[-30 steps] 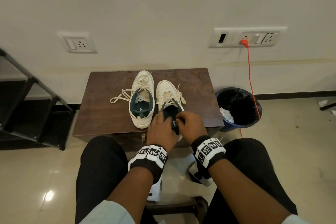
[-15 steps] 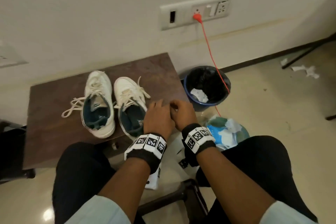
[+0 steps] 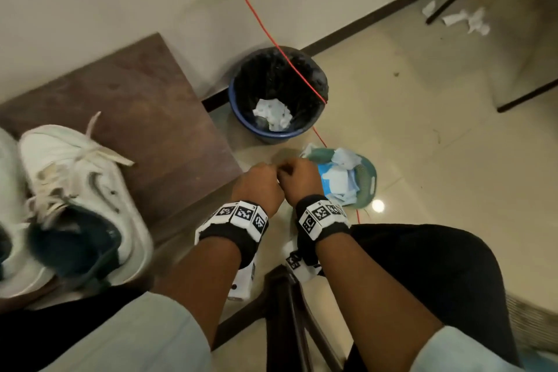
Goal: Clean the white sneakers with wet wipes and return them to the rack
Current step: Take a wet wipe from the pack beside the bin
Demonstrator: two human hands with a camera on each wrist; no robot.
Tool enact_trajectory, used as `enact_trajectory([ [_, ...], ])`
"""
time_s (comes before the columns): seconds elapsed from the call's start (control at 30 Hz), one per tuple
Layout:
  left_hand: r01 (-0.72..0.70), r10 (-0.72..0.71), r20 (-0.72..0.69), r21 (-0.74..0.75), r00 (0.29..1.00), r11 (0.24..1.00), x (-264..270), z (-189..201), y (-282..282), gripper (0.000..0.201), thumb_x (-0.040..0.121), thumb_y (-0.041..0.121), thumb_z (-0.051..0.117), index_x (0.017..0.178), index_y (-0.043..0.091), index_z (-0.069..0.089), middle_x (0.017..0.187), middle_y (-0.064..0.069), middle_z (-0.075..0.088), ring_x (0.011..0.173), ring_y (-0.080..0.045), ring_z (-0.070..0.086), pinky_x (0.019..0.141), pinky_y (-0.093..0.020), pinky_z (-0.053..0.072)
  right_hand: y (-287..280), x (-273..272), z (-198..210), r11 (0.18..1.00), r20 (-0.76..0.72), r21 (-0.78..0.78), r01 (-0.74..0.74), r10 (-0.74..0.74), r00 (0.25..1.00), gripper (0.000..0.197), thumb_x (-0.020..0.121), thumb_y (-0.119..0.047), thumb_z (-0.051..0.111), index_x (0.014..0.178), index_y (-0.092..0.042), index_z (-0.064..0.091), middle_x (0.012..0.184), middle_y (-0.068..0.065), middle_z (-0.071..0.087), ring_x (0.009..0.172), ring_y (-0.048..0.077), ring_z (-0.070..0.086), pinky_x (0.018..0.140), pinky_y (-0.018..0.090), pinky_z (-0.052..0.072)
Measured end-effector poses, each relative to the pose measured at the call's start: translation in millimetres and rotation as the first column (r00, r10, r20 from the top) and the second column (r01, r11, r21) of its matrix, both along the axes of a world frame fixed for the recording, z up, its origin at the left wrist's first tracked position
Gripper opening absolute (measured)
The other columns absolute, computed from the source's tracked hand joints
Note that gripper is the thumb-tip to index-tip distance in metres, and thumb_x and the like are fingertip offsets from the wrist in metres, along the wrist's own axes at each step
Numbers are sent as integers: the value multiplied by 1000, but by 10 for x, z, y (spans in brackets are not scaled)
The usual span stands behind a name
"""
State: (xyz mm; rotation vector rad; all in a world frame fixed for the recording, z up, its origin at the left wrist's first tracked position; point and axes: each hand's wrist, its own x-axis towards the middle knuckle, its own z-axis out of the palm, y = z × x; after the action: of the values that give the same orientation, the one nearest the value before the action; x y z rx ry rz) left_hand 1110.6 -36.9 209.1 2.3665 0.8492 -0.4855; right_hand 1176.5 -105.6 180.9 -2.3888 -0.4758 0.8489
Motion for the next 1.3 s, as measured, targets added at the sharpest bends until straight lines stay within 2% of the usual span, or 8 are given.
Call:
enact_trajectory([
  [0.17, 87, -95, -115, -76, 989, 993, 390, -535, -123, 36, 88, 15, 44, 120, 11, 59, 121, -13, 62, 111, -32, 58, 94, -41, 47, -236, 375, -650, 985, -52, -124, 121, -128, 990, 21, 85, -13, 56, 98, -13, 72, 101, 8, 71, 96, 26, 63, 81, 29, 47],
  [0.4, 180, -215, -243, -159, 946, 971, 736, -1242, -284, 36, 91, 21, 47, 124, 15, 58, 126, -10, 58, 116, -29, 56, 94, -38, 45, -642, 588, -1523, 937, -156, -308, 165, -220, 963, 20, 81, -9, 52, 89, -12, 70, 95, 11, 70, 92, 28, 63, 73, 26, 43],
  [0.57, 219, -273, -260, -219, 926, 951, 816, -1542, -436, 33, 91, 26, 46, 119, 16, 59, 122, -8, 58, 113, -28, 56, 90, -37, 45, -978, 826, -1932, 880, -130, -401, 255, -331, 935, 30, 84, -10, 52, 111, -13, 65, 117, 10, 62, 109, 27, 57, 91, 31, 43],
  [0.7, 209, -285, -287, -267, 915, 941, 839, -1675, -513, 34, 90, 29, 45, 117, 14, 60, 120, -10, 56, 111, -29, 55, 89, -36, 45, -1097, 1091, -2201, 867, -92, -467, 172, -242, 966, 32, 85, -5, 52, 112, -16, 66, 120, 8, 61, 109, 27, 57, 90, 32, 43],
  [0.83, 206, -300, -299, -308, 906, 929, 858, -1784, -528, 35, 90, 29, 45, 118, 13, 59, 123, -10, 54, 115, -29, 53, 90, -36, 43, -1143, 1217, -2415, 846, -144, -531, -50, -32, 989, 32, 88, -3, 52, 117, -12, 61, 122, 11, 59, 112, 28, 55, 89, 30, 42],
  [1.03, 219, -314, -273, -326, 909, 919, 867, -1891, -536, 33, 91, 27, 44, 117, 11, 57, 125, -10, 50, 117, -28, 48, 88, -35, 41, -1191, 1256, -2658, 749, -145, -618, -239, 191, 971, 23, 88, -8, 50, 108, -9, 62, 108, 12, 63, 101, 29, 59, 84, 35, 47],
  [1.2, 196, -294, -252, -349, 922, 916, 825, -1934, -508, 36, 90, 28, 46, 121, 14, 57, 126, -7, 49, 119, -26, 46, 90, -35, 41, -1256, 1268, -2732, 639, -120, -711, -293, 301, 946, 16, 90, -15, 50, 97, -10, 63, 97, 12, 65, 95, 31, 60, 87, 40, 44],
  [1.3, 193, -288, -238, -354, 927, 915, 812, -1935, -485, 36, 90, 28, 46, 122, 14, 56, 127, -7, 48, 120, -25, 45, 92, -36, 41, -1218, 1321, -2706, 628, -87, -724, -287, 329, 940, 17, 91, -12, 47, 95, -6, 63, 98, 14, 65, 94, 31, 62, 88, 41, 44],
])
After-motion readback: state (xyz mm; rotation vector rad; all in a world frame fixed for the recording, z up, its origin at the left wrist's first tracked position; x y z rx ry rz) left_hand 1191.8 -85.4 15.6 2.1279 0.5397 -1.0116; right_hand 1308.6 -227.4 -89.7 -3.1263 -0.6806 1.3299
